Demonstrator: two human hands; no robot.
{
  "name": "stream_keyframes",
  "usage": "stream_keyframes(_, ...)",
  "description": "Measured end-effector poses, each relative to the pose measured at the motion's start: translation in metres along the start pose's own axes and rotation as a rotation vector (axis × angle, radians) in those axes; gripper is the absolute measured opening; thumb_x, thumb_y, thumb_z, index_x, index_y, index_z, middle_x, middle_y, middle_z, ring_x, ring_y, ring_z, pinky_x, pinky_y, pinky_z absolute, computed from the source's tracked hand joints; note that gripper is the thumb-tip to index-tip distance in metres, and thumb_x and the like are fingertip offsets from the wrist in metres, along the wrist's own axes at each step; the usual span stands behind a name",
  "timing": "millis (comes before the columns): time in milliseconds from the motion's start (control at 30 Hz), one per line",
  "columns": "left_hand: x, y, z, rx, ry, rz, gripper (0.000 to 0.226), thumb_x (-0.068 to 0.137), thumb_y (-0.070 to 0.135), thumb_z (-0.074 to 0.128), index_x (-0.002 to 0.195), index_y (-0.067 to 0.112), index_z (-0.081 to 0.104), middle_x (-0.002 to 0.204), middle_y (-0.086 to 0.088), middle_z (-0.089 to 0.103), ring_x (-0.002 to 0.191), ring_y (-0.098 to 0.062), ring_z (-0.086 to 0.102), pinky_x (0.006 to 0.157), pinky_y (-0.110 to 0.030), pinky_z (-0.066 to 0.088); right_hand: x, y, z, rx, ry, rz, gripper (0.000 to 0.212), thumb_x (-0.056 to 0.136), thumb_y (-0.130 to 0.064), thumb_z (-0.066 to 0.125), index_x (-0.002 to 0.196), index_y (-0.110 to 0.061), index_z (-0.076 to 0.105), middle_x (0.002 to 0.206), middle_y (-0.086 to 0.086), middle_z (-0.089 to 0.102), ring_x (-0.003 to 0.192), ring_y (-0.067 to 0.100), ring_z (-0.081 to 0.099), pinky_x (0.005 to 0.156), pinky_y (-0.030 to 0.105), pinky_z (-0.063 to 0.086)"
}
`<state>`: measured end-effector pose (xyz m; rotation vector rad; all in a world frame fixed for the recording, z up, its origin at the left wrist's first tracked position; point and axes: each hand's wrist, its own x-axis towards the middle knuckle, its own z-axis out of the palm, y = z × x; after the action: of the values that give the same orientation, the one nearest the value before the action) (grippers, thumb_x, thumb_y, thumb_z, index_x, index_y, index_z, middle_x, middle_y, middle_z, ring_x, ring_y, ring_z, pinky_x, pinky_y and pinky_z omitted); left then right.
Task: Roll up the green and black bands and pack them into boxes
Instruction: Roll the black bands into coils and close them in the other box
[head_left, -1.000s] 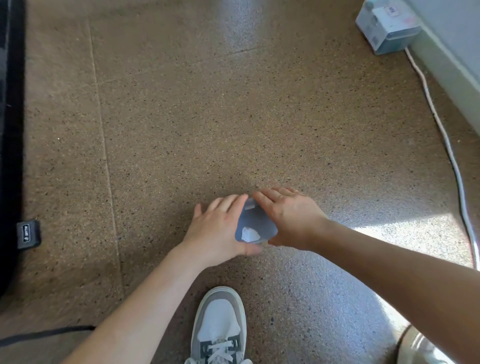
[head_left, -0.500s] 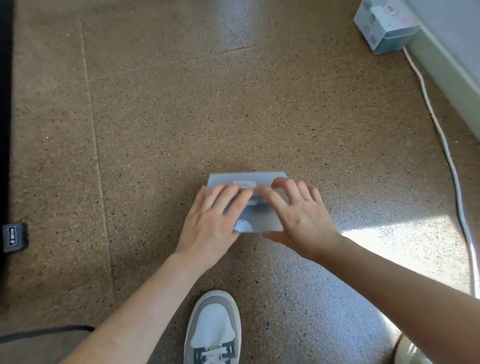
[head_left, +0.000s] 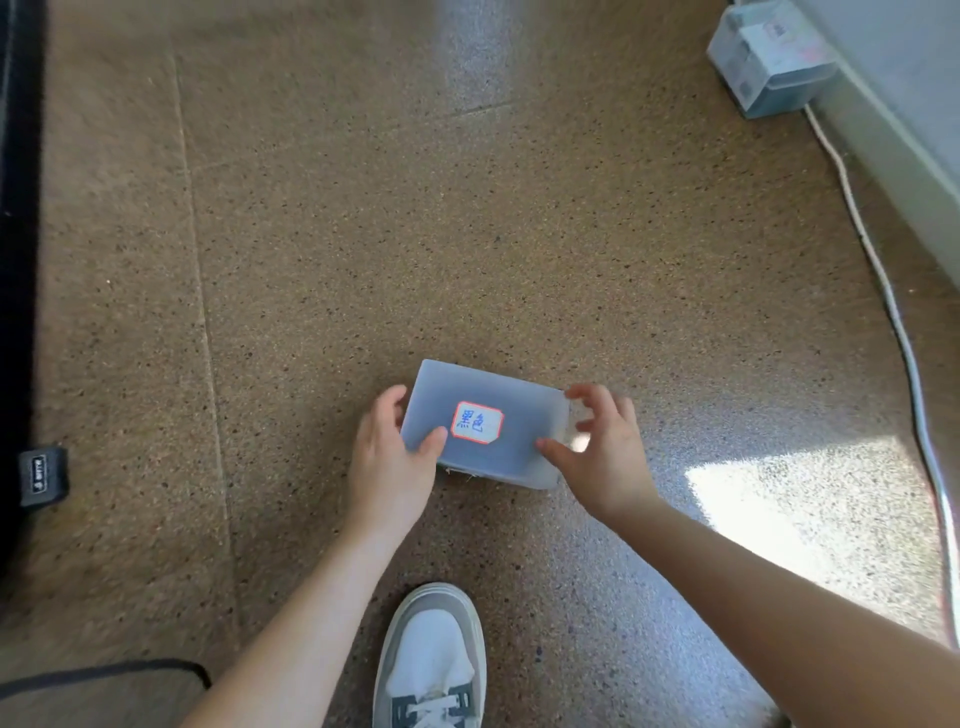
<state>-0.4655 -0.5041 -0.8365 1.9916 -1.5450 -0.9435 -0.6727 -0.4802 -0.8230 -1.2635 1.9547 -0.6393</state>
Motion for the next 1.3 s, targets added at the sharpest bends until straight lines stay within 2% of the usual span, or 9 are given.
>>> stream_keyframes(100, -0.003, 0.000, 0.003, -0.127, -0.125, -0.269, 0.033, 0.088, 0.033, 0.064, 0.118, 0.020, 0.059, 0.106, -0.003, 0.068, 0.100, -0.029, 0.063, 0.088, -0.042, 0.050, 0.007, -0.013, -0.011, 0.223, -0.281, 0.293, 0.092, 0.084, -0.007, 0.072, 0.151, -0.036, 0.017, 0.136, 0.000, 0.036, 0.075, 0.017, 0.058, 0.056, 0.035, 0.056)
stream_keyframes(367, -0.028, 0.033, -0.016, -0.344, -0.175, -0.417, 0.022, 0.096, 0.019, 0.056, 0.116, 0.011, 0.062, 0.105, -0.010, 0.061, 0.096, -0.030, 0.064, 0.080, -0.041, 0.058, -0.025, -0.033, -0.016, 0.147, -0.384, 0.467, 0.087, 0.074, -0.005, 0.080, 0.142, -0.015, 0.026, 0.129, 0.015, 0.040, 0.096, 0.032, 0.054, 0.037, 0.027, 0.050)
stream_keyframes(433, -0.036, 0.051, -0.026, -0.360, -0.150, -0.366, 0.018, 0.098, 0.020, 0.053, 0.112, 0.012, 0.062, 0.108, -0.010, 0.060, 0.099, -0.029, 0.062, 0.080, -0.042, 0.058, -0.040, -0.040, -0.033, 0.037, -0.386, 0.376, 0.099, 0.065, -0.015, 0.089, 0.140, -0.011, 0.024, 0.136, 0.012, 0.035, 0.110, 0.032, 0.053, 0.044, 0.027, 0.054)
stream_keyframes(567, -0.045, 0.108, -0.061, -0.357, -0.138, -0.241, 0.023, 0.097, 0.023, 0.051, 0.098, 0.004, 0.065, 0.097, -0.009, 0.059, 0.089, -0.025, 0.061, 0.068, -0.034, 0.058, -0.059, -0.082, -0.096, -0.290, -0.356, 0.102, 0.121, 0.058, -0.036, 0.091, 0.148, -0.009, 0.014, 0.143, 0.009, 0.023, 0.128, 0.027, 0.042, 0.097, 0.034, 0.044)
stream_keyframes(800, -0.084, 0.257, -0.149, -0.350, -0.219, -0.011, 0.028, 0.093, 0.041, 0.056, 0.111, 0.023, 0.066, 0.105, -0.001, 0.062, 0.090, -0.021, 0.060, 0.077, -0.032, 0.050, -0.099, -0.177, -0.247, -0.524, -0.155, -0.162, 0.103, 0.066, -0.043, 0.083, 0.142, -0.009, 0.024, 0.132, 0.018, 0.034, 0.114, 0.036, 0.052, 0.090, 0.036, 0.049)
stream_keyframes(933, -0.098, 0.321, -0.159, -0.433, -0.529, 0.002, 0.043, 0.090, 0.056, 0.051, 0.127, 0.036, 0.046, 0.136, -0.010, 0.043, 0.104, -0.040, 0.064, 0.083, -0.046, 0.055, -0.107, -0.173, -0.320, -0.195, -0.116, -0.181, 0.096, 0.067, -0.028, 0.083, 0.145, -0.017, 0.027, 0.132, 0.012, 0.040, 0.110, 0.028, 0.054, 0.080, 0.036, 0.057)
stream_keyframes(1067, -0.078, 0.369, -0.117, -0.539, -0.492, 0.083, 0.026, 0.093, 0.035, 0.052, 0.116, 0.024, 0.050, 0.128, -0.011, 0.055, 0.094, -0.031, 0.068, 0.082, -0.052, 0.057, -0.074, -0.128, -0.350, 0.240, -0.120, -0.157, 0.092, 0.067, -0.036, 0.085, 0.144, -0.032, 0.035, 0.121, -0.003, 0.051, 0.096, 0.012, 0.058, 0.076, 0.026, 0.054)
stream_keyframes(1133, -0.050, 0.383, -0.083, -0.529, -0.473, 0.116, 0.019, 0.094, 0.031, 0.051, 0.111, 0.024, 0.050, 0.125, -0.012, 0.056, 0.095, -0.031, 0.068, 0.080, -0.053, 0.057, -0.043, -0.094, -0.351, 0.542, -0.092, -0.042, 0.066, 0.076, -0.042, 0.076, 0.135, -0.033, 0.046, 0.102, -0.004, 0.061, 0.082, 0.011, 0.058, 0.071, 0.026, 0.048)
stream_keyframes(1300, 0.024, 0.378, 0.014, -0.445, -0.535, 0.084, 0.015, 0.092, 0.030, 0.055, 0.106, 0.026, 0.054, 0.126, -0.009, 0.054, 0.104, -0.034, 0.065, 0.078, -0.049, 0.059, 0.029, -0.009, -0.320, 0.801, -0.219, 0.322, 0.074, 0.064, -0.061, 0.068, 0.126, -0.023, 0.058, 0.123, 0.011, 0.064, 0.103, 0.027, 0.066, 0.075, 0.037, 0.055)
